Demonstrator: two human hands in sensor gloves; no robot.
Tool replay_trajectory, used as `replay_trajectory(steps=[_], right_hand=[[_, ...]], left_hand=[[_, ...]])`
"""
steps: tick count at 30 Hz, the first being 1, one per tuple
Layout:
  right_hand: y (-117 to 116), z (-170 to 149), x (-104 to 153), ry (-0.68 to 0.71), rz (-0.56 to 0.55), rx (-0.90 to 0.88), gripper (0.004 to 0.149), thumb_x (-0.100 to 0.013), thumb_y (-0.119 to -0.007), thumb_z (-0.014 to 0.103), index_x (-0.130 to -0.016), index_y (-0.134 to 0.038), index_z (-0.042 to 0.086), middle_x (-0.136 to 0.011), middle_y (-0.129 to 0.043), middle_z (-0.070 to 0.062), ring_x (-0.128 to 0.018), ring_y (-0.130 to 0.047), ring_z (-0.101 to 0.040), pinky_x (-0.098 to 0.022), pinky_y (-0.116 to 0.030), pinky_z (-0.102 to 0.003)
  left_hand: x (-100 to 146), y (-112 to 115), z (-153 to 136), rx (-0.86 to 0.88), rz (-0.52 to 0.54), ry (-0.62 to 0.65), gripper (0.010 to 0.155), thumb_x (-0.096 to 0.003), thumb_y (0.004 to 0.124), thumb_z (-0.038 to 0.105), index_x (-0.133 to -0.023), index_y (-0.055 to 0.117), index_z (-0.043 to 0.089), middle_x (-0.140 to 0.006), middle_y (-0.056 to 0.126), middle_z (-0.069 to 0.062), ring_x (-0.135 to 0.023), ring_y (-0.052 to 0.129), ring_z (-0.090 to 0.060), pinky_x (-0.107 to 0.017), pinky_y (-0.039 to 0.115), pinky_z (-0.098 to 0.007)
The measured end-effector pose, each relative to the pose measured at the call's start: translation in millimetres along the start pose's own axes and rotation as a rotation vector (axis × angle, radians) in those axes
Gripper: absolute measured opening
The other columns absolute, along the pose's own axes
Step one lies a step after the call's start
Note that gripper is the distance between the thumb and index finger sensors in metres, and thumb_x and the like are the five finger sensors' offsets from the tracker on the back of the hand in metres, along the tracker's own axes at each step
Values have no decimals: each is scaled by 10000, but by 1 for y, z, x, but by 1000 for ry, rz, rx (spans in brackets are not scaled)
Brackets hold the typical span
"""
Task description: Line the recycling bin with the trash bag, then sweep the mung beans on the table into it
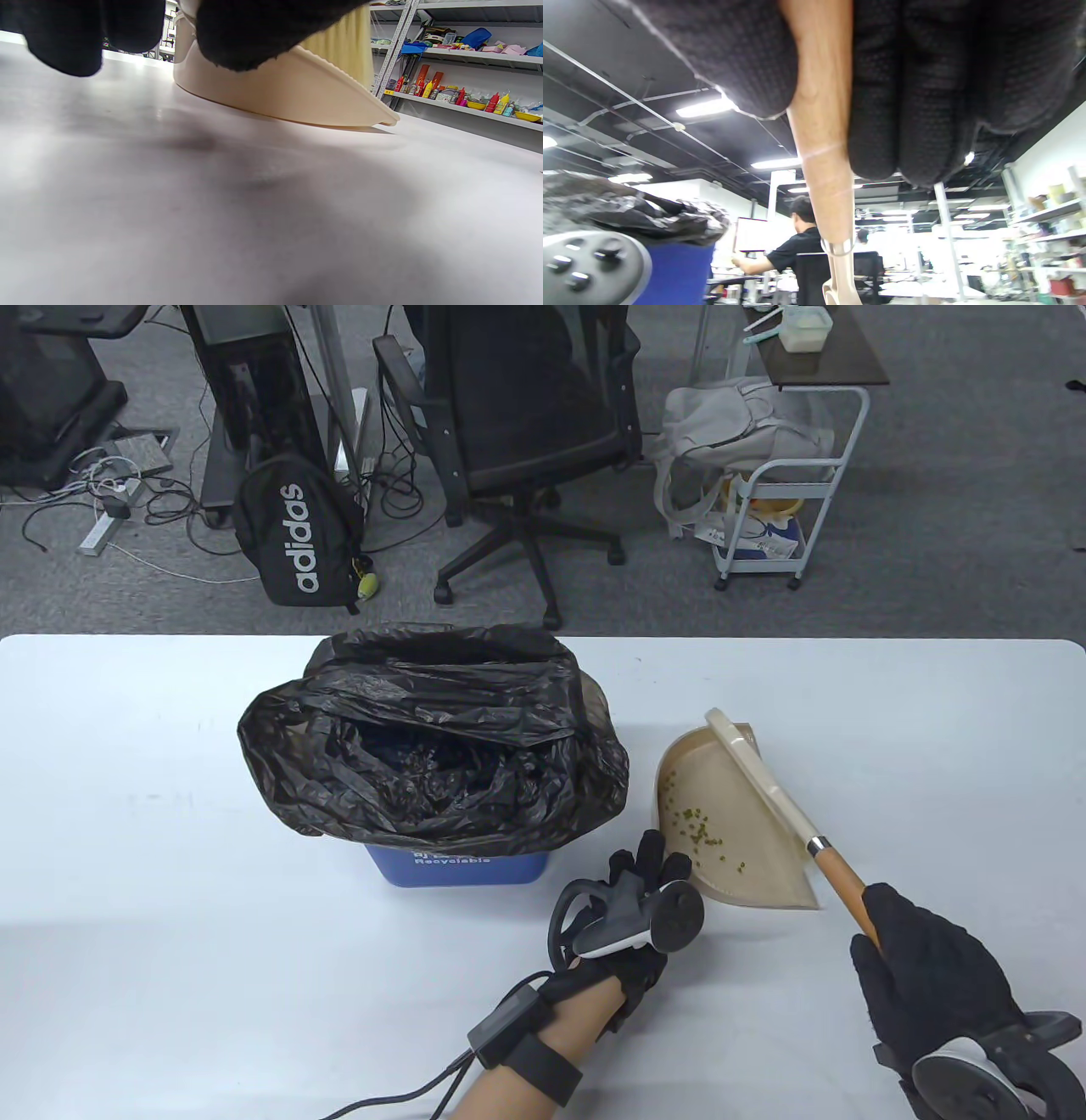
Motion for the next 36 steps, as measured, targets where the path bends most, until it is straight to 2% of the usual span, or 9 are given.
replay_trajectory(steps=[5, 9, 19, 24, 30, 33, 36], right_hand=[[-17, -15, 1, -47, 41, 56, 555, -454, -845, 290, -888, -873, -56, -670, -1022, -297, -537, -1075, -467, -409, -860, -617], [-22, -18, 1, -57, 51, -19, 556, -454, -844, 287, -891, -869, -57, -674, -1020, -298, -540, -1074, -467, -408, -861, -618], [-5, 0, -2, 12, 2, -142, 553, -454, -842, 288, -891, -870, -50, -676, -1020, -294, -544, -1074, -464, -412, -861, -617], [5, -4, -1, 9, -34, -39, 553, -454, -844, 287, -890, -871, -50, -674, -1020, -295, -541, -1075, -466, -410, -860, -618], [-10, -20, 2, -55, 18, 58, 551, -454, -848, 286, -886, -876, -54, -668, -1022, -300, -534, -1073, -471, -406, -859, -621], [-21, -23, 6, -73, 47, 3, 551, -453, -849, 285, -886, -875, -55, -668, -1022, -302, -532, -1075, -470, -402, -861, -620], [-21, -18, 7, -64, 41, -45, 552, -453, -848, 285, -888, -872, -54, -670, -1021, -301, -534, -1075, -469, -404, -862, -618]], left_hand=[[0, 0, 0, -2, -1, 0, 752, -469, 811, -2, -1134, 461, 32, -1178, 275, -357, -963, 569, -757, -575, 712, -820], [0, 0, 0, -2, 0, -1, 752, -469, 811, -2, -1133, 462, 37, -1178, 277, -354, -961, 572, -757, -574, 714, -820], [-1, 0, -2, 8, 1, -7, 751, -468, 812, -4, -1134, 468, 45, -1181, 278, -347, -965, 574, -753, -576, 715, -820], [-1, 0, -3, 8, -1, -7, 749, -469, 812, -5, -1133, 469, 45, -1181, 279, -347, -965, 577, -752, -576, 713, -821], [-1, -1, -3, 6, -2, -7, 750, -469, 813, -5, -1134, 469, 45, -1182, 280, -346, -966, 576, -752, -577, 713, -821], [-1, 0, -3, 3, -2, -8, 750, -469, 813, -5, -1134, 470, 47, -1182, 281, -346, -967, 577, -751, -578, 714, -821], [-1, -1, -3, -9, -3, -9, 752, -469, 815, -6, -1135, 470, 47, -1185, 283, -345, -968, 577, -751, -578, 714, -822]])
Point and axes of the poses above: the tracker on the back of each hand, its own z axis roughly to the thumb side, its own x axis roughly from the fingertips to the wrist, y = z × x, the point moved 5 cm from there along -x, roughly from the wrist to the fingertips
